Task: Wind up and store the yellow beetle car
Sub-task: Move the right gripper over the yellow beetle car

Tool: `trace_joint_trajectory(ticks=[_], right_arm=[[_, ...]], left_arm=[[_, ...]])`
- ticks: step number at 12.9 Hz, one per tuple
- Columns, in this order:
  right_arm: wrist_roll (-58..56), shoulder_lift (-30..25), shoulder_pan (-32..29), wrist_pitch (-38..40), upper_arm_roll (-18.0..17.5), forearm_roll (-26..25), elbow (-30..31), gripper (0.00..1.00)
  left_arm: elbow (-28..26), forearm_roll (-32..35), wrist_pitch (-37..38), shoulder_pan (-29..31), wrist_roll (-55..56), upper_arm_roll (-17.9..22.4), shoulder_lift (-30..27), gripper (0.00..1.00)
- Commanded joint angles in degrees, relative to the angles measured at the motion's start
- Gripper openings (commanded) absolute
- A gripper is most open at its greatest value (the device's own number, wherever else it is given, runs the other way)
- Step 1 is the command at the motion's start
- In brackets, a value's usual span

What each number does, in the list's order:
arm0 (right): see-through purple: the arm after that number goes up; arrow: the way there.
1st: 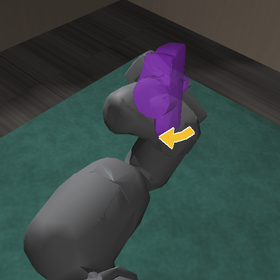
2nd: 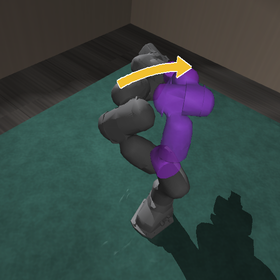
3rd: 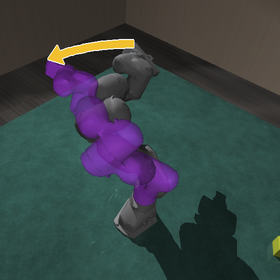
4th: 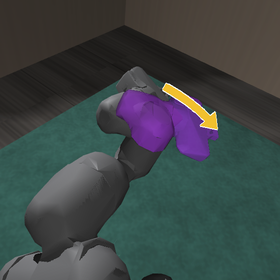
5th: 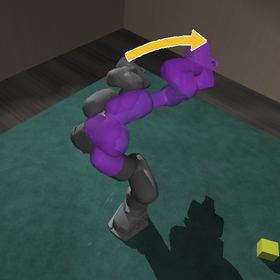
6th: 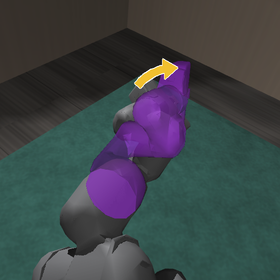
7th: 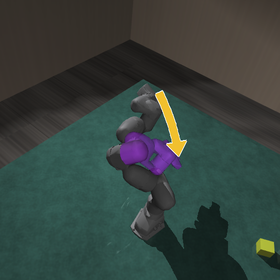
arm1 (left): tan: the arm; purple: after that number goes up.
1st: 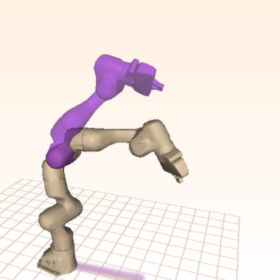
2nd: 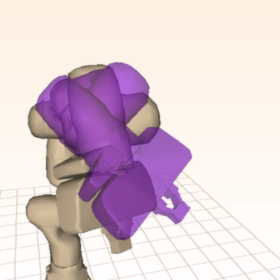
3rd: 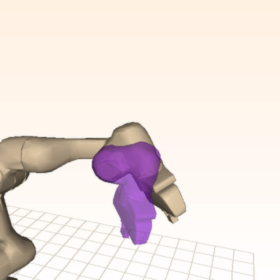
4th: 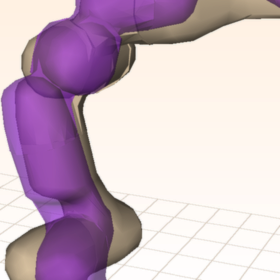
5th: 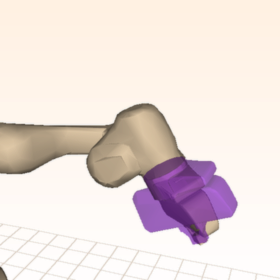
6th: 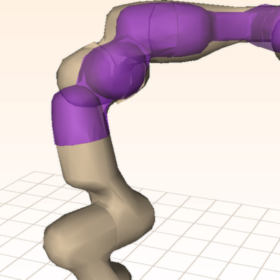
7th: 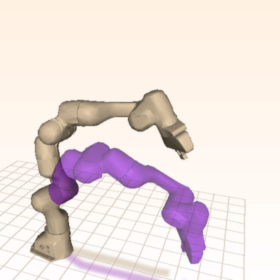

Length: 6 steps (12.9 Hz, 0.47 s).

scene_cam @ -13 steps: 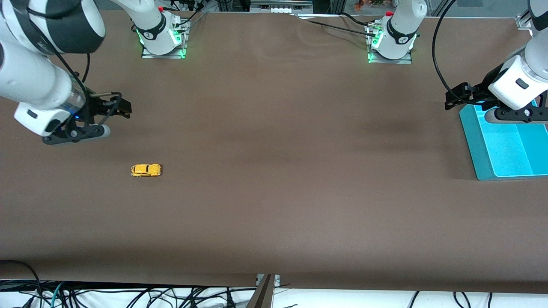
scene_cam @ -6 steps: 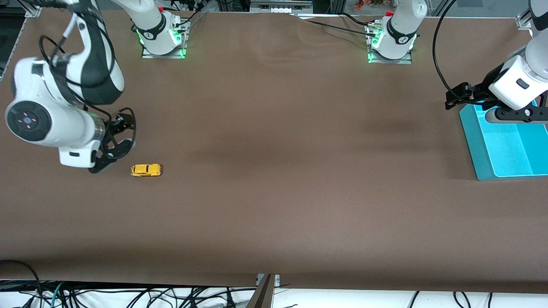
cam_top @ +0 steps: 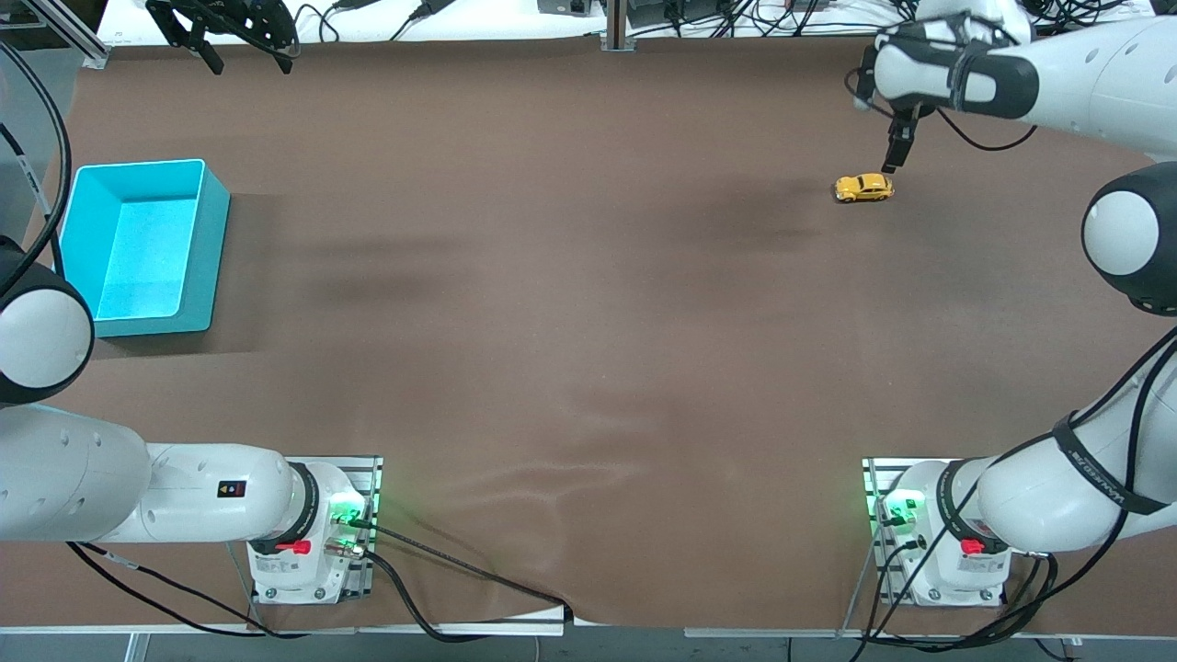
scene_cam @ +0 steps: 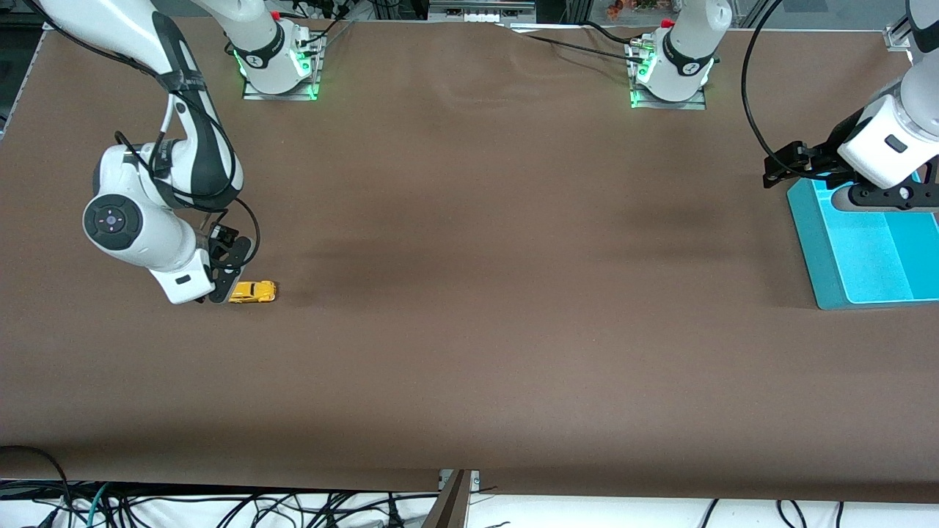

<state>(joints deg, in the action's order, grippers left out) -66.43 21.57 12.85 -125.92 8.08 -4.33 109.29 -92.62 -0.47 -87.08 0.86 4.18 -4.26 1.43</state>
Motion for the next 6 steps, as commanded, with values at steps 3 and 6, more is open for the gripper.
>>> trace_joint_trajectory(ticks=[3,6], right_arm=[[-12.2,2.4,-1.2,-15.7,-0.2,0.4,6.5,0.99],[-16.0,5.1,-1.3,-20.8,-0.3,0.6,6.5,0.99]], left_arm=[[1.7,-0.1,1.2,0.0,-0.8,0.1,0.7,1.0],[1.7,-0.1,1.2,0.0,-0.8,0.1,0.8,1.0]])
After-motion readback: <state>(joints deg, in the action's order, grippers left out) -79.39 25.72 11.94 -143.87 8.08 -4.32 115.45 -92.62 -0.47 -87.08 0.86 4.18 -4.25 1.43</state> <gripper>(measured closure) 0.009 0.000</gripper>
